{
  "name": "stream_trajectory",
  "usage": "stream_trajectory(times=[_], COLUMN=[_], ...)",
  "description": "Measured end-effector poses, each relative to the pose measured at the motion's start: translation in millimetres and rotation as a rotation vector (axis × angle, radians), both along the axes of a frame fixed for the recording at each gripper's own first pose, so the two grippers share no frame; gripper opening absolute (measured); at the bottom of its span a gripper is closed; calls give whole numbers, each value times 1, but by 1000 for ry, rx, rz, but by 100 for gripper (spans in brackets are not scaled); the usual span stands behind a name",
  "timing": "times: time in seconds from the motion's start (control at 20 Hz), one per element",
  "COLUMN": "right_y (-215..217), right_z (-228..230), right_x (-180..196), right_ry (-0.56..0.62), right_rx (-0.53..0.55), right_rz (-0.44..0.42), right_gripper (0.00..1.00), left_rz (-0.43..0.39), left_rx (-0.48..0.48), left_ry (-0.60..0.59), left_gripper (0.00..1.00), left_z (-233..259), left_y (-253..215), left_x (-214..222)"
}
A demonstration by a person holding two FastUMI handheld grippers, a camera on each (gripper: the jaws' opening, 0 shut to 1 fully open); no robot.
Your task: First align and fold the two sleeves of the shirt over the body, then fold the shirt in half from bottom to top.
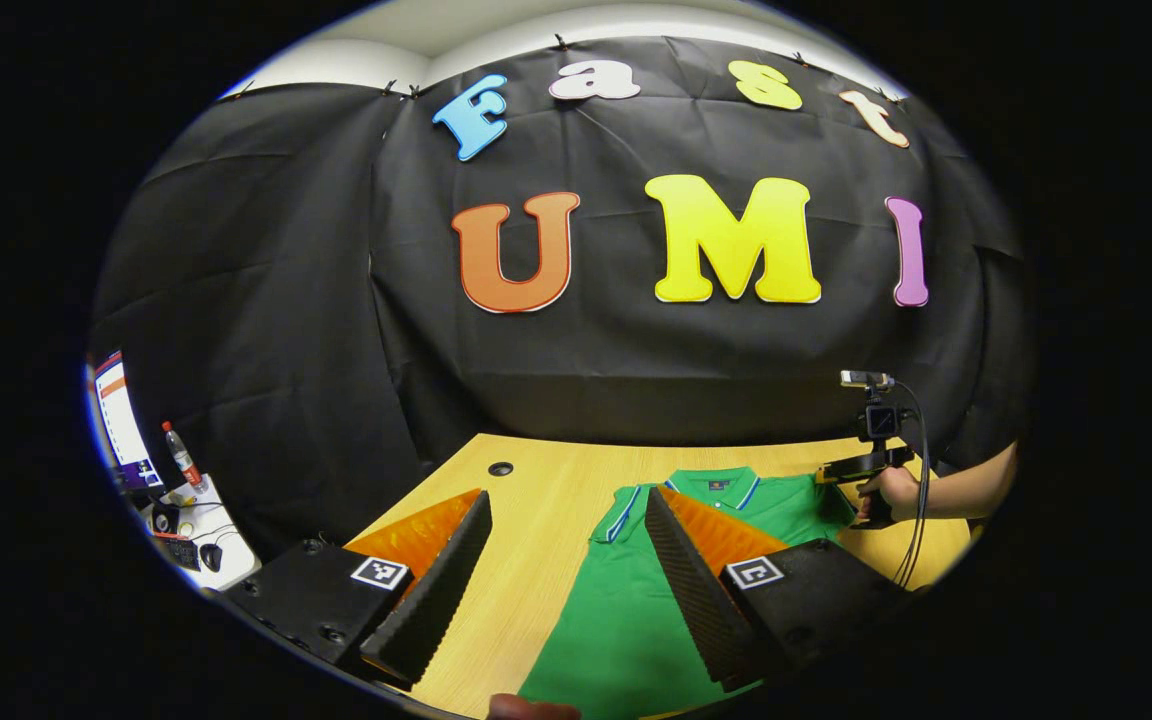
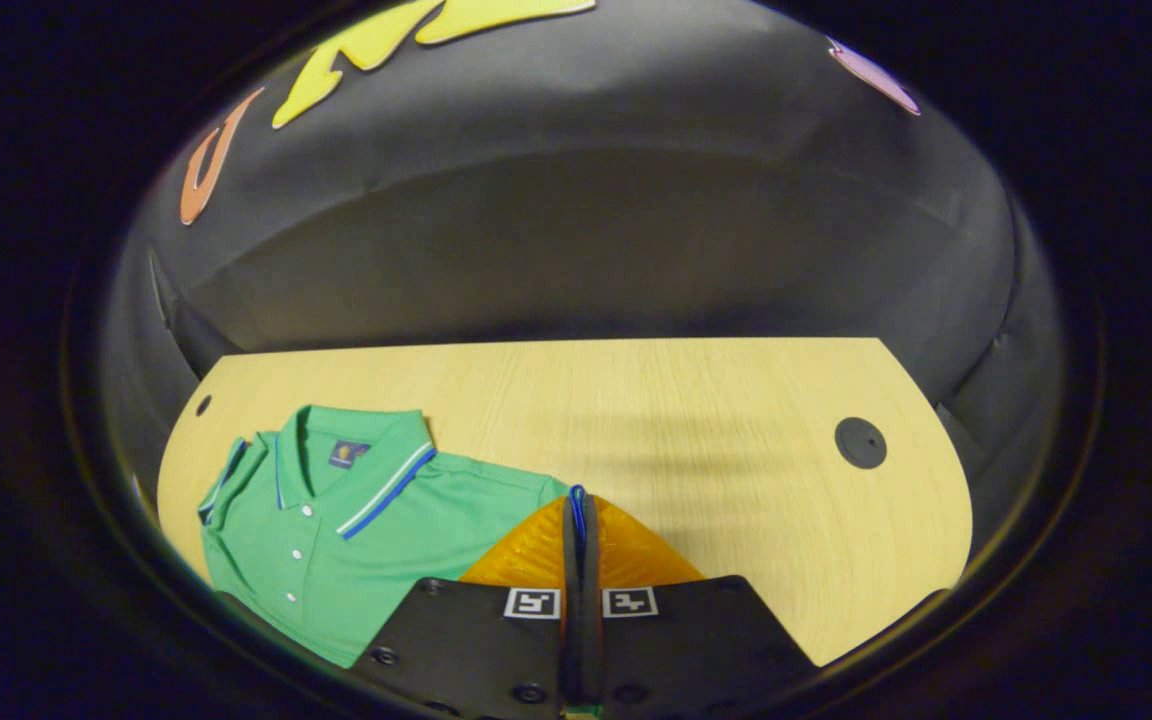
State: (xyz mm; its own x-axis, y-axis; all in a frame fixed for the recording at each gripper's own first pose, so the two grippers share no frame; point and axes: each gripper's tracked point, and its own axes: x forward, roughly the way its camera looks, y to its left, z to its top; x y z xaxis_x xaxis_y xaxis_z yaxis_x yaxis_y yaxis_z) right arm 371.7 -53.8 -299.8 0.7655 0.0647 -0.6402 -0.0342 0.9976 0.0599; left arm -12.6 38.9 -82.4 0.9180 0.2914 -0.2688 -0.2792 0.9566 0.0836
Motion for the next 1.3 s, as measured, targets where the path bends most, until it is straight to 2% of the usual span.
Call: stream_trajectory(times=[0.1, 0.5, 0.55, 0.65, 0.95, 1.0, 1.05, 1.3], right_y=[4, 46, 52, 64, 110, 116, 121, 149], right_z=[8, 41, 43, 46, 42, 41, 38, 25], right_x=[-1, -13, -15, -17, -19, -18, -17, -16], right_ry=[-3, -10, -3, 12, 58, 63, 69, 124], right_rx=[-3, 6, 9, 7, -5, 0, 1, 16], right_rz=[10, 34, 32, 32, 44, 36, 28, 7], right_gripper=[1, 1, 5, 1, 1, 5, 1, 1], left_rz=[1, 31, 36, 49, 114, 126, 136, 163], left_rx=[-7, -58, -67, -82, -119, -123, -125, -134], left_ry=[-10, -36, -39, -45, -58, -61, -66, -43], left_gripper=[99, 99, 99, 99, 99, 99, 99, 99], left_z=[2, -2, -2, -4, -10, -10, -11, -18], left_y=[3, 29, 33, 44, 87, 93, 99, 121], left_x=[-3, -18, -20, -26, -45, -47, -50, -58])
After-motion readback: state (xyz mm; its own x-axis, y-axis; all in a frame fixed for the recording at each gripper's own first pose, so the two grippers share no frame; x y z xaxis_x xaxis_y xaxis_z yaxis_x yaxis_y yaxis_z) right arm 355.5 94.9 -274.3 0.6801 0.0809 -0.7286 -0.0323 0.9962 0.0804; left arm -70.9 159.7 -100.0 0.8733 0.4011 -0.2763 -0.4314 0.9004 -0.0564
